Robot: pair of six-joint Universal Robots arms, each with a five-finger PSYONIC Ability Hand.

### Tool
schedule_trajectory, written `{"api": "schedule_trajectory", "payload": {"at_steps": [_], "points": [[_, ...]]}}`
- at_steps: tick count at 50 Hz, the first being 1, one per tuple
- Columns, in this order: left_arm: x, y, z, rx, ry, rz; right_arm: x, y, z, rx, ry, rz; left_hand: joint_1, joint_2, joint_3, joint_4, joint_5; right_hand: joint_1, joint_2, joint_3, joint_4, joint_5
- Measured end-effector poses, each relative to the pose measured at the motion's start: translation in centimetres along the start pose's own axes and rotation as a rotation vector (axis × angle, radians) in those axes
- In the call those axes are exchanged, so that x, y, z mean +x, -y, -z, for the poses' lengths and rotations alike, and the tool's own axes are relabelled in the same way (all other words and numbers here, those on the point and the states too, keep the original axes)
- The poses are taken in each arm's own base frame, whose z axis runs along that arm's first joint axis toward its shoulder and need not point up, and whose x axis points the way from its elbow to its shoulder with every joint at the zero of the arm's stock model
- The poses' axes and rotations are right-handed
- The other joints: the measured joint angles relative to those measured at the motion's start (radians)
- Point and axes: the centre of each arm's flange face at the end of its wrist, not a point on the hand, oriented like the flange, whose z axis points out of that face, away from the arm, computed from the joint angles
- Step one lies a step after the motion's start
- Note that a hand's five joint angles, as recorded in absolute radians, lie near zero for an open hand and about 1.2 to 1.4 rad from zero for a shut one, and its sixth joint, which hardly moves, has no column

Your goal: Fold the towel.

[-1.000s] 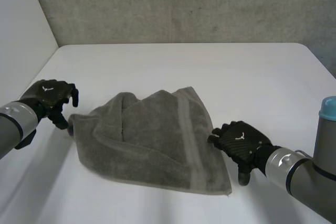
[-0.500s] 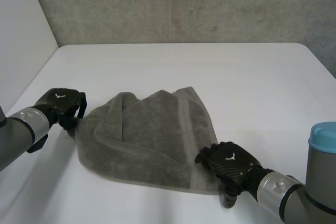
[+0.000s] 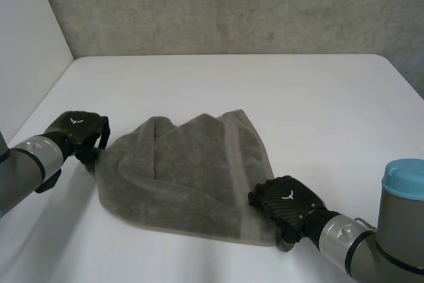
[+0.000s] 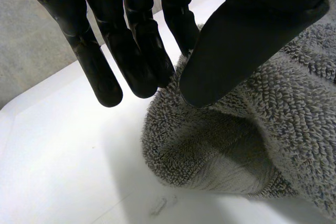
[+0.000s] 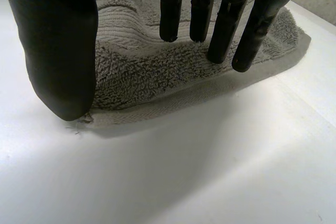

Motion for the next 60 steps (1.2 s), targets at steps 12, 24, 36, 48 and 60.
{"api": "schedule_trajectory", "payload": {"at_steps": [12,24,36,48,60], "points": [[0.0,0.1,0.0,0.002,0.001,0.002,0.5,0.3,-0.7,0.03,-0.018,0.019,0.0,0.0,0.0,0.0,0.0,0.23,0.231,0.223,0.214,0.19],[0.0,0.1,0.0,0.002,0.001,0.002,0.9,0.3,-1.5,0.035,-0.023,0.024,0.0,0.0,0.0,0.0,0.0,0.392,0.395,0.382,0.377,0.341],[0.0,0.0,0.0,0.002,0.001,0.002,1.5,1.0,-1.9,0.054,-0.047,0.036,0.0,0.0,0.0,0.0,0.0,0.786,0.775,0.765,0.766,0.753],[0.0,0.0,0.0,0.0,-0.001,0.003,1.4,1.1,-2.3,0.052,-0.04,0.043,0.0,0.0,0.0,0.0,0.0,0.889,0.879,0.9,0.898,0.876],[1.9,0.0,0.4,0.002,-0.05,-0.013,3.7,5.4,0.1,0.156,-0.134,0.074,0.0,0.001,0.001,0.0,0.0,0.89,0.879,0.9,0.898,0.876]]}}
